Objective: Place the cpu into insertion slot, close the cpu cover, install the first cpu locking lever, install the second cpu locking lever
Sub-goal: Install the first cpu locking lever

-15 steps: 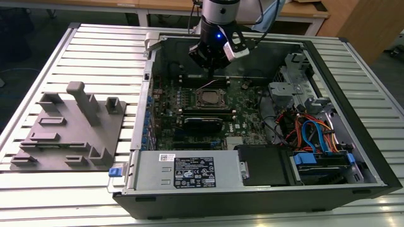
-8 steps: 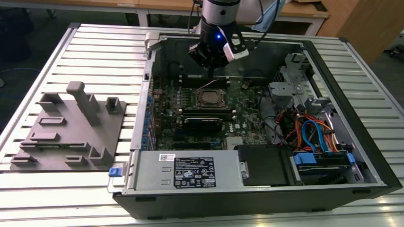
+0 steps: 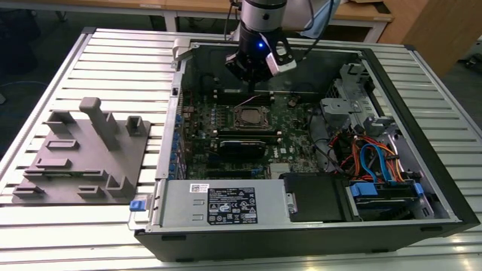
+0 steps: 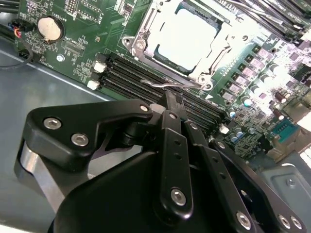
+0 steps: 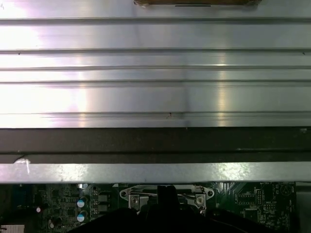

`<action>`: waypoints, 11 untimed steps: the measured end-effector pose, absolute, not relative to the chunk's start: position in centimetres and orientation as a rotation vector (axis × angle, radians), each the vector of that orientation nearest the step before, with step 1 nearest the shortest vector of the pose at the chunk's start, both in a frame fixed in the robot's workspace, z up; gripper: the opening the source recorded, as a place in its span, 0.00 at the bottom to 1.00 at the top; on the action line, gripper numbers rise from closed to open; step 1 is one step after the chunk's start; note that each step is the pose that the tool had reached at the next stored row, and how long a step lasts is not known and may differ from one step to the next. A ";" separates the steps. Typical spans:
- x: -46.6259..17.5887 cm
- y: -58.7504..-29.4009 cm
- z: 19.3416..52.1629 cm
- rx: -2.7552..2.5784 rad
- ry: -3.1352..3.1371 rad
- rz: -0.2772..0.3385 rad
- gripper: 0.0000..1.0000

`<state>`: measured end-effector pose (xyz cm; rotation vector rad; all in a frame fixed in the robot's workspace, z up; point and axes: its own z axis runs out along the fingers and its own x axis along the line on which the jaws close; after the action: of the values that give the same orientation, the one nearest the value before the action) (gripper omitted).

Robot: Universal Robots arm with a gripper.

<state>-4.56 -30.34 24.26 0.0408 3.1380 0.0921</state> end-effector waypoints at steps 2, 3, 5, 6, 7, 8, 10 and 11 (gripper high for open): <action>-4.6 -30.3 24.0 0.041 3.138 0.092 0.10; -4.6 -30.3 23.9 0.041 3.138 0.092 0.10; -4.5 -30.3 23.8 0.041 3.138 0.092 0.10; -4.5 -30.3 23.8 0.041 3.138 0.092 0.10; -4.5 -30.3 23.7 0.041 3.138 0.092 0.10; -4.5 -30.3 23.7 0.041 3.138 0.092 0.10; -4.4 -30.3 23.6 0.041 3.138 0.092 0.10; -4.4 -30.3 23.6 0.041 3.138 0.092 0.10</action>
<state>-4.39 -30.25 23.61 0.0408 3.1380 0.0920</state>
